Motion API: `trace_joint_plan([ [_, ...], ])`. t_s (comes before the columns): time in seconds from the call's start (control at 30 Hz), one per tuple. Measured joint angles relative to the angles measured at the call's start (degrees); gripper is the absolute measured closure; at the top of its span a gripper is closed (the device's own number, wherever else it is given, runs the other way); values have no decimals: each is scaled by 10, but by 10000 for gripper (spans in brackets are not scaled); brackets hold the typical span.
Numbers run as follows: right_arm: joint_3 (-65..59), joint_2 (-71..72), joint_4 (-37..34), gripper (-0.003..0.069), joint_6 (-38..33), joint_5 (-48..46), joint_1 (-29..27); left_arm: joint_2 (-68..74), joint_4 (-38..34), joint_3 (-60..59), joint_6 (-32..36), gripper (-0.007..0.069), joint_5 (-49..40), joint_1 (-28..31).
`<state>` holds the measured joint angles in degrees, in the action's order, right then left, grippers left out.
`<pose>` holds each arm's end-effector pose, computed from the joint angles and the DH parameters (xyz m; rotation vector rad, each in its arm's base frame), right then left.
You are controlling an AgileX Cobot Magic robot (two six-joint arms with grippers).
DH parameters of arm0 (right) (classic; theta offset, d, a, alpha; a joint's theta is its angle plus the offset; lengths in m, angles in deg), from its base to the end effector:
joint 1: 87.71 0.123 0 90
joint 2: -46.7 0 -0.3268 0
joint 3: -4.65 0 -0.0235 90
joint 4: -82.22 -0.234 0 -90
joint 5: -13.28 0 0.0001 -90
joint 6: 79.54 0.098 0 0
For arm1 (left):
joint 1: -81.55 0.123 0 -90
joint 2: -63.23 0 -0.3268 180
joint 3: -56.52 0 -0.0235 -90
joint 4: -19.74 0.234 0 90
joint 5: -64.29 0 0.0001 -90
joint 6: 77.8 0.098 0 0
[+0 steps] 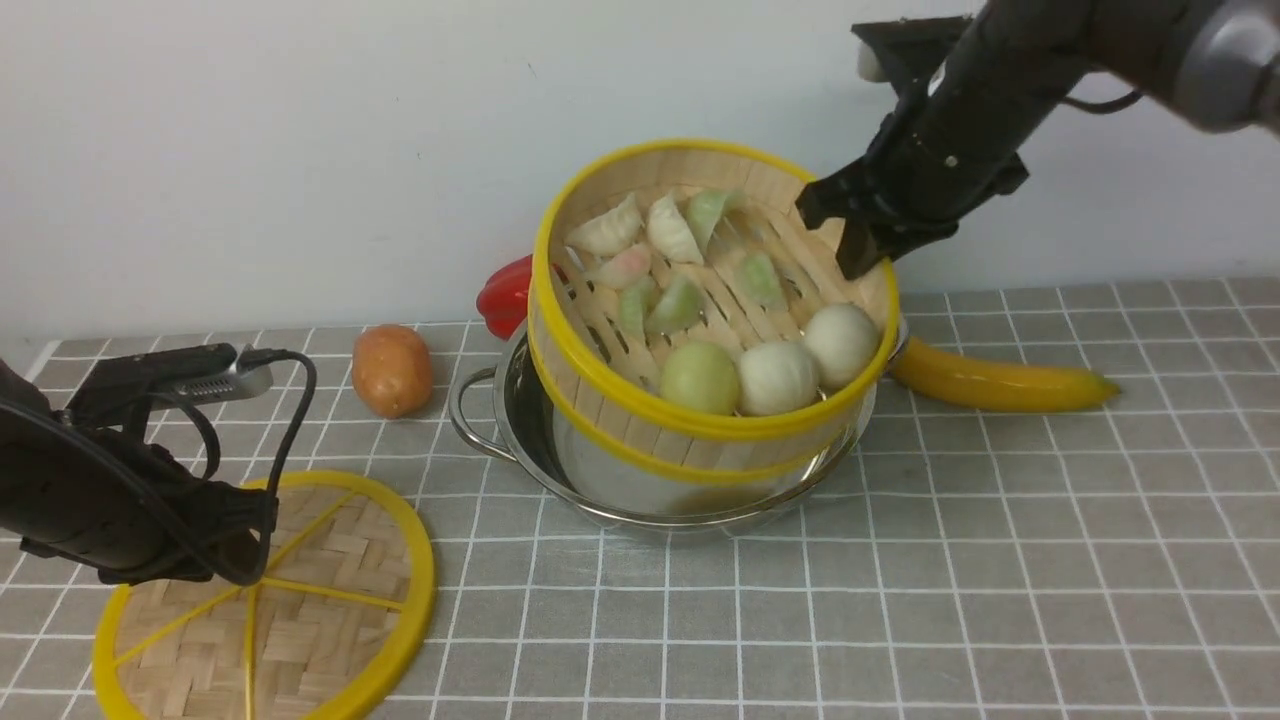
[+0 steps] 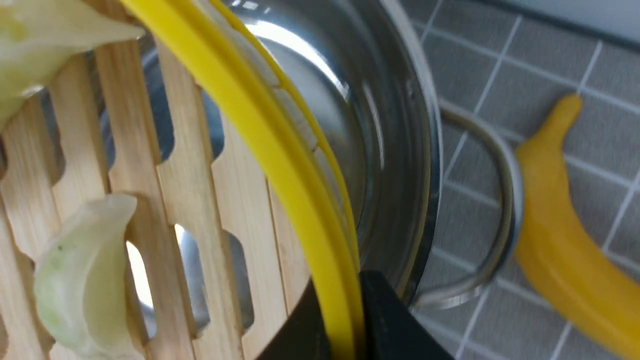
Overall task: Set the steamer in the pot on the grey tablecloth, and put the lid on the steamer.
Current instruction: 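Place the bamboo steamer basket of food into the steel pot with the right gripper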
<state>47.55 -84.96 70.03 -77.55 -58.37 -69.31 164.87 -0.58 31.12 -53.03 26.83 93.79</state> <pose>0.4525 0.1712 0.3054 -0.3573 2.7960 0.3834 0.2929 0.0423 0.2294 -0.0487 2.7999 -0.2181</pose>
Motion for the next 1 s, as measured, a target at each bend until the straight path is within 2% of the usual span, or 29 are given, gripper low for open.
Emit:
trace_joint_plan([
  [0.37,114,-119,3,603,8,0,0,1,-1,0,0,382,4,0],
  [1.0,122,-174,0,603,12,0,0,1,-2,0,4,382,21,0],
])
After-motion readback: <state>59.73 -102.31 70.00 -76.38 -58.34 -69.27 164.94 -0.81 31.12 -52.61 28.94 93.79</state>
